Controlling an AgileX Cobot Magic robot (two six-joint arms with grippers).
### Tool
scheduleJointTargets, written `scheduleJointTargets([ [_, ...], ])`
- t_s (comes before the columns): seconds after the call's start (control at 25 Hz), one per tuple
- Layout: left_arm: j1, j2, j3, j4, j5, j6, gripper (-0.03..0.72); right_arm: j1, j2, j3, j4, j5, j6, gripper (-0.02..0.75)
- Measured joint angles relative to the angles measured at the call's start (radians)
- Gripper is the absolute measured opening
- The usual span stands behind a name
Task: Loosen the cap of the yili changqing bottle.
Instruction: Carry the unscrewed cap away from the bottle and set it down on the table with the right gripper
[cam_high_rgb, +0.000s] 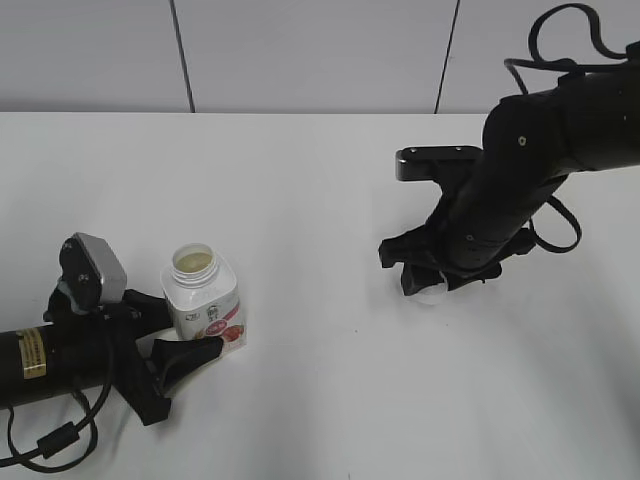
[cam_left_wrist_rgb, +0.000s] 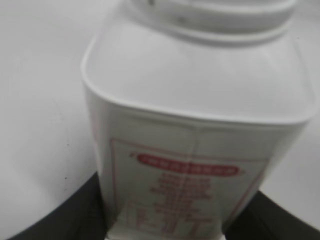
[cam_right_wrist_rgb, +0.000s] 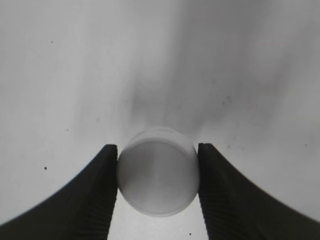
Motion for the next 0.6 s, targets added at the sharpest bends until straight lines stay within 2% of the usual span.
scheduleJointTargets([
  [0.16,0.0,0.0,0.0,0.0,0.0,0.0,0.397,0.0,0.0,0.0,-0.004,-0.003,-0.018,0.388],
  [0.24,0.0,0.0,0.0,0.0,0.0,0.0,0.397,0.0,0.0,0.0,-0.004,-0.003,-0.029,0.419],
  [0.44,0.0,0.0,0.0,0.0,0.0,0.0,0.397,-0.001,0.0,0.0,-0.004,-0.003,-0.035,0.566],
  [0.6,0.0,0.0,0.0,0.0,0.0,0.0,0.397,-0.001,0.0,0.0,-0.004,-0.002,-0.035,0.58],
])
